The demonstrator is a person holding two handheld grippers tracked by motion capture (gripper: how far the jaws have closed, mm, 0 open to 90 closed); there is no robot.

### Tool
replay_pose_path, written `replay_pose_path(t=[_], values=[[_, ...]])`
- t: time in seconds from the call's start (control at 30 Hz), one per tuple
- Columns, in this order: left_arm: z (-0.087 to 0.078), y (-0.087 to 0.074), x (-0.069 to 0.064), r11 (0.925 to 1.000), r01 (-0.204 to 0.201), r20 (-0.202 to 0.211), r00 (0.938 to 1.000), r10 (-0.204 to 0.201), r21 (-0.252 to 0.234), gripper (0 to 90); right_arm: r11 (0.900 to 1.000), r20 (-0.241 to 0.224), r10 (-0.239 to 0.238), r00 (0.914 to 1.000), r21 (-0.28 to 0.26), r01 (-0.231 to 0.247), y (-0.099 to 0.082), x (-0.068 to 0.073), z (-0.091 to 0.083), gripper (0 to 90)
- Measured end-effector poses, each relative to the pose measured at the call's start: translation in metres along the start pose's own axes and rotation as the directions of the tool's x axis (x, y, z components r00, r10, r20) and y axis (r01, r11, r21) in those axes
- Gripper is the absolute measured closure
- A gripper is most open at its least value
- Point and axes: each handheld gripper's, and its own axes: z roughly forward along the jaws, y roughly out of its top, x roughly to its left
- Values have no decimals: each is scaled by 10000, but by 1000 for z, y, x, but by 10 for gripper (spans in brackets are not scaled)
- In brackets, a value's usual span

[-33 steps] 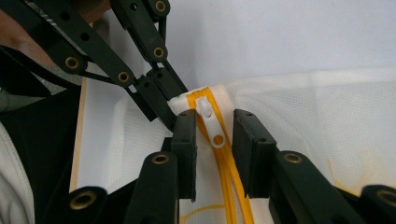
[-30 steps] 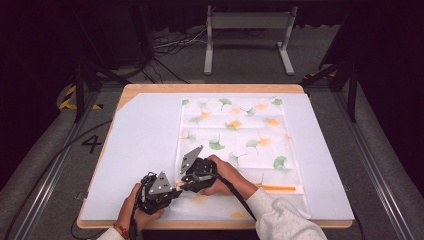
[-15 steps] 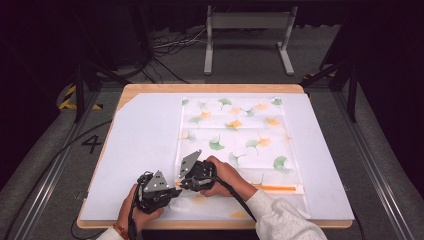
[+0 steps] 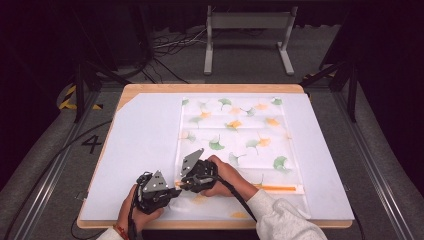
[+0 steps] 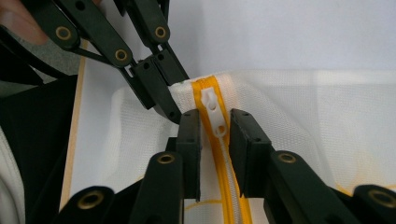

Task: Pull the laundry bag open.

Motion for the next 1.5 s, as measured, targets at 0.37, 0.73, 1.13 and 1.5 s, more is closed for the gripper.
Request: replay_pose_path(t=[0.37,0.73,1.13,1.5], values=[[2,0,-3,9992,-338,-65,9994,340,189,884,9995,-783,-118,9969,269,140,4,-9,0,693],[2,0,-3,9990,-389,28,9992,389,218,884,9988,-1391,-268,9899,358,321,7,-13,1,841],[-1,-1,2,9996,176,354,9992,-169,-204,879,9966,-294,-737,9968,334,747,6,0,-2,854],[-2,-4,5,9962,703,677,9955,-668,-520,885,9934,760,-1078,9913,487,1043,3,11,1,856]])
